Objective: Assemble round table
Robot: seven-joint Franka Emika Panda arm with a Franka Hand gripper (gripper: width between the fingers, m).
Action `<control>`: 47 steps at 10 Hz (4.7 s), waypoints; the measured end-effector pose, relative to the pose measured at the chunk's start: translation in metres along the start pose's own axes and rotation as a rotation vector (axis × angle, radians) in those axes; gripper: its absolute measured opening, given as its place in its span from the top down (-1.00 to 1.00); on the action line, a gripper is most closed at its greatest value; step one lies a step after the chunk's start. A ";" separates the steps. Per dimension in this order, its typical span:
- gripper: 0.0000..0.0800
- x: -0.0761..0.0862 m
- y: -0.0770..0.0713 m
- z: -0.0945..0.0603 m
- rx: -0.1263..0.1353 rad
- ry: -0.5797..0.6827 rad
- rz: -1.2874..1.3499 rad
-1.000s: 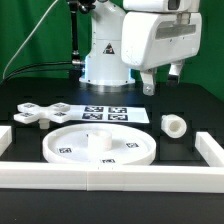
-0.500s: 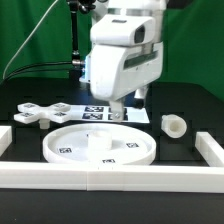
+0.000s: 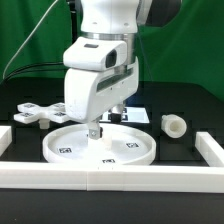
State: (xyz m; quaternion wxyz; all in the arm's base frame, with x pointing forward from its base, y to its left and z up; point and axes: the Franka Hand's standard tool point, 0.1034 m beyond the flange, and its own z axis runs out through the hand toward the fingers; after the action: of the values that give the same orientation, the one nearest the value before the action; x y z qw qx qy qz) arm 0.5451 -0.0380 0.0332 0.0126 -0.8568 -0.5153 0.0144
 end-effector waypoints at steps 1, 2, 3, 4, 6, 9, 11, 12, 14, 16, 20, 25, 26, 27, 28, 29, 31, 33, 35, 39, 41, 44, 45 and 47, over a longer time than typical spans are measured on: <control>-0.62 -0.004 0.000 0.006 0.008 -0.003 0.005; -0.62 -0.005 -0.001 0.008 0.013 -0.004 0.007; -0.62 -0.006 -0.001 0.010 0.016 -0.005 0.007; -0.62 -0.007 -0.001 0.013 0.019 -0.006 0.005; -0.62 -0.008 -0.001 0.015 0.022 -0.007 -0.001; -0.18 -0.008 -0.002 0.015 0.023 -0.007 -0.001; -0.01 -0.008 -0.002 0.015 0.023 -0.007 -0.001; -0.01 -0.008 -0.002 0.015 0.023 -0.007 -0.001; -0.01 -0.008 -0.002 0.015 0.023 -0.007 -0.001; -0.02 -0.003 -0.002 0.015 0.022 -0.007 -0.004; -0.02 0.042 -0.007 0.015 0.011 0.024 -0.053; -0.02 0.076 -0.017 0.015 0.008 0.039 -0.097; -0.02 0.076 -0.017 0.015 0.008 0.039 -0.097; -0.02 0.076 -0.017 0.015 0.008 0.039 -0.096; -0.15 0.075 -0.017 0.015 0.008 0.039 -0.096; -0.45 0.075 -0.017 0.015 0.008 0.039 -0.096; -0.59 0.072 -0.016 0.007 -0.001 0.038 -0.080; -0.61 0.068 -0.023 -0.011 -0.016 0.038 -0.027; -0.62 0.067 -0.037 -0.027 -0.027 0.040 0.128; -0.62 0.117 -0.088 -0.035 -0.031 0.052 0.514; -0.62 0.125 -0.095 -0.032 -0.027 0.050 0.483; -0.62 0.125 -0.098 -0.032 -0.010 0.022 0.482; -0.62 0.123 -0.102 -0.032 0.009 -0.009 0.480; -0.62 0.121 -0.115 -0.035 0.050 -0.170 0.579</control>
Offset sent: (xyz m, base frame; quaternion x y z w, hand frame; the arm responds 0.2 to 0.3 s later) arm 0.0062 -0.0028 -0.0080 0.0048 0.0119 -0.0155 0.9998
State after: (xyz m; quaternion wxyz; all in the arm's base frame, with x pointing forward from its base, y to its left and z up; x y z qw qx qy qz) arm 0.5013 0.1224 0.0705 -0.0142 -0.9632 -0.2484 0.1018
